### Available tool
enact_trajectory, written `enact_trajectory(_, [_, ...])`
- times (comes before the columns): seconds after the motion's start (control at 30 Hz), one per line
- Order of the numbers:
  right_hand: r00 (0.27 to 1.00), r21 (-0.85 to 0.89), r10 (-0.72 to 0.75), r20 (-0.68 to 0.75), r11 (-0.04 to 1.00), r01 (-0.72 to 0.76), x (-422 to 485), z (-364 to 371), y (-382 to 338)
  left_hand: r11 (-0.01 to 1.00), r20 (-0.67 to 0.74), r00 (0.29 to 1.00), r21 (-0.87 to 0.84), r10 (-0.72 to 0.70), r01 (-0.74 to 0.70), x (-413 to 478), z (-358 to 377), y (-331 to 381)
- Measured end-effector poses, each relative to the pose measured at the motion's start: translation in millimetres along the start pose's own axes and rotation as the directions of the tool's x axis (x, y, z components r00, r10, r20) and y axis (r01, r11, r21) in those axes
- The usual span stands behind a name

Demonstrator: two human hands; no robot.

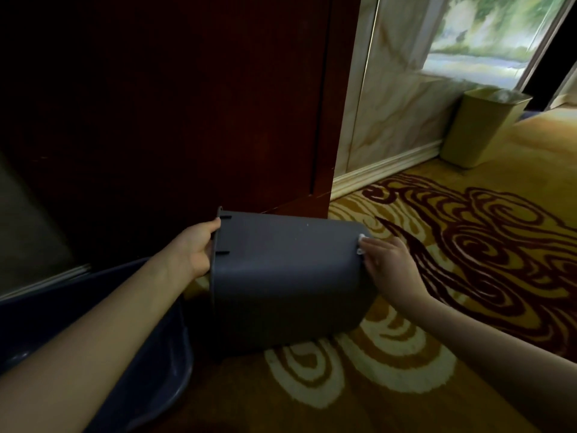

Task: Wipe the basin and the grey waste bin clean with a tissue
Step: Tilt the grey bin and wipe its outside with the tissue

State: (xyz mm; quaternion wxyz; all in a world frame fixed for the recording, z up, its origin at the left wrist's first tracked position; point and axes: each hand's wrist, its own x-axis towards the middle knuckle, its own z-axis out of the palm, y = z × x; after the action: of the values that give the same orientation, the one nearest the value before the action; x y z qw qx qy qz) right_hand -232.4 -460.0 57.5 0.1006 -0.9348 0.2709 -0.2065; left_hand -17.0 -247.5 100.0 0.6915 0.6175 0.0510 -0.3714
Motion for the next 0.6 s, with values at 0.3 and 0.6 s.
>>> enact_trajectory(0.3, [0.976,0.264,-0.176,-0.131,0.942,0.206,23.0,13.4,-127.0,1.0,-0.036,0.999,-0.027,-0.004,0.003,-13.1,0.5,-13.0])
enact_trajectory(0.6, [0.912,0.068,-0.409,-0.008,0.91,0.409,21.1,34.5,-132.0,0.996,0.009,0.998,-0.07,-0.055,0.055,-19.0,-9.0,-21.3])
